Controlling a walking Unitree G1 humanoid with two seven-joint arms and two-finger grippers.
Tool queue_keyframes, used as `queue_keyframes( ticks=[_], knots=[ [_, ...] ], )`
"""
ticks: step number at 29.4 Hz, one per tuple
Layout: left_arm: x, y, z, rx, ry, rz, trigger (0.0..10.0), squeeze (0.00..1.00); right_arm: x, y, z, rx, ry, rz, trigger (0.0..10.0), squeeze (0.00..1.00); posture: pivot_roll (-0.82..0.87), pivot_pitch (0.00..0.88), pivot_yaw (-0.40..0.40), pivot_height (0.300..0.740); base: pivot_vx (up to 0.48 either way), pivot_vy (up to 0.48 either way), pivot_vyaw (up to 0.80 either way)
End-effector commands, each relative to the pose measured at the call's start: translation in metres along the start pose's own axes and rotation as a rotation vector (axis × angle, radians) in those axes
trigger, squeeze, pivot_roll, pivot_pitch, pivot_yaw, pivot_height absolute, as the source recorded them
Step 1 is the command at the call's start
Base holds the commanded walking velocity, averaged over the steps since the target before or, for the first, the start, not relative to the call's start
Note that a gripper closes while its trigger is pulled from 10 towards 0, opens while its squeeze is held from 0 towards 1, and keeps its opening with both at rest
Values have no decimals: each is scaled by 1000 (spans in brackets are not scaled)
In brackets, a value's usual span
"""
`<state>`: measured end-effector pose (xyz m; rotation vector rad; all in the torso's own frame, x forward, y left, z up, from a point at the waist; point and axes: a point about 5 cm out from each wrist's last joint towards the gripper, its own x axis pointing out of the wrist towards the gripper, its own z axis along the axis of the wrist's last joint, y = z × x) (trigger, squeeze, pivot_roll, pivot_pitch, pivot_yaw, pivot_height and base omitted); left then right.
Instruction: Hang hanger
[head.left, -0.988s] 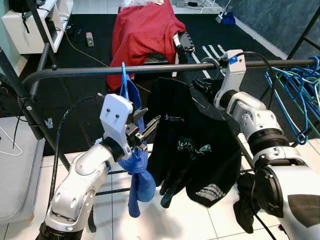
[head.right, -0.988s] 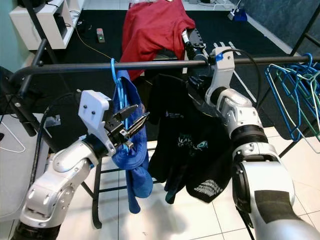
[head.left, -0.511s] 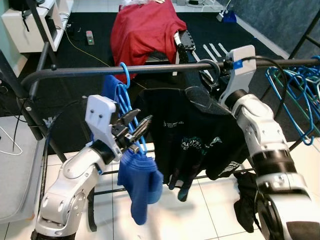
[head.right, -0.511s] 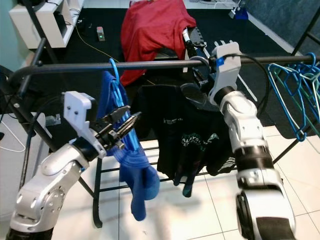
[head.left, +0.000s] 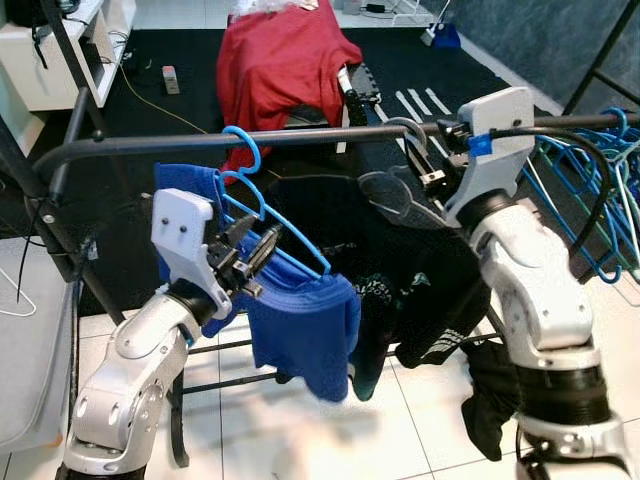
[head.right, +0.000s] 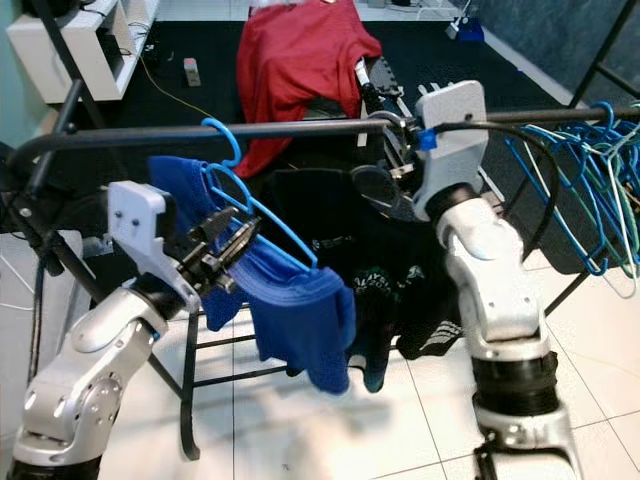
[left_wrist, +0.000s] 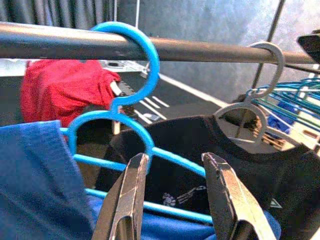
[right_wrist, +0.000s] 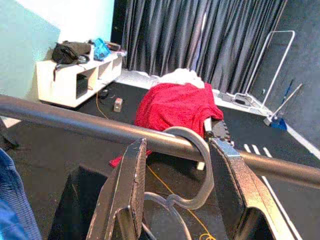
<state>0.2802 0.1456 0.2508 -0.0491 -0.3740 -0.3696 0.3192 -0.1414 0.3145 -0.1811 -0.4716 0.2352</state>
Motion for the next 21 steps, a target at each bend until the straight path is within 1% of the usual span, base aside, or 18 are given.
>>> queue_keyframes(
  ticks=[1,2,3,4,5,6,7,9,10,12,13,15,17,18,19,21],
  knots=[
    [-4,10,-5,-6,18,73,10000,0,-9,17,-2,129,-13,37,10000,0,-65,184,-59,740,0,0,0],
    [-4,10,-5,-6,18,73,10000,0,-9,17,-2,129,-13,37,10000,0,-65,184,-59,740,0,0,0],
    [-7,14,-7,-2,35,103,10000,0,-13,28,-11,223,19,73,10000,0,-58,182,-62,740,0,0,0],
    [-7,14,-7,-2,35,103,10000,0,-13,28,-11,223,19,73,10000,0,-58,182,-62,740,0,0,0],
    [-10,17,-10,5,49,142,10000,0,-17,37,-26,303,75,83,10000,0,-46,179,-61,740,0,0,0],
    [-10,17,-10,5,49,142,10000,0,-17,37,-26,303,75,83,10000,0,-46,179,-61,740,0,0,0],
    [-13,20,-12,0,62,167,10000,0,-21,43,-37,345,118,86,10000,0,-32,178,-58,740,0,0,0],
    [-13,20,-12,0,62,167,10000,0,-21,43,-37,345,118,86,10000,0,-32,178,-58,740,0,0,0],
    [-13,20,-14,-11,78,162,10000,0,-22,45,-43,352,145,83,10000,0,-19,182,-58,740,0,0,0],
    [-13,20,-14,-11,78,162,10000,0,-22,45,-43,352,145,83,10000,0,-19,182,-58,740,0,0,0],
    [-12,17,-15,-17,93,145,10000,0,-23,47,-48,350,165,79,10000,0,33,182,-67,740,0,0,0],
    [-12,17,-15,-17,93,145,10000,0,-23,47,-48,350,165,79,10000,0,33,182,-67,740,0,0,0],
    [-8,14,-17,8,114,122,10000,0,-24,45,-59,338,203,59,10000,0,84,177,-91,740,0,0,0],
    [-8,14,-17,8,114,122,10000,0,-24,45,-59,338,203,59,10000,0,84,177,-91,740,0,0,0],
    [-6,14,-18,14,115,133,10000,0,-24,43,-64,336,223,42,10000,0,81,182,-99,740,0,0,0],
    [-6,14,-18,14,115,133,10000,0,-24,43,-64,336,223,42,10000,0,81,182,-99,740,0,0,0]
  ],
)
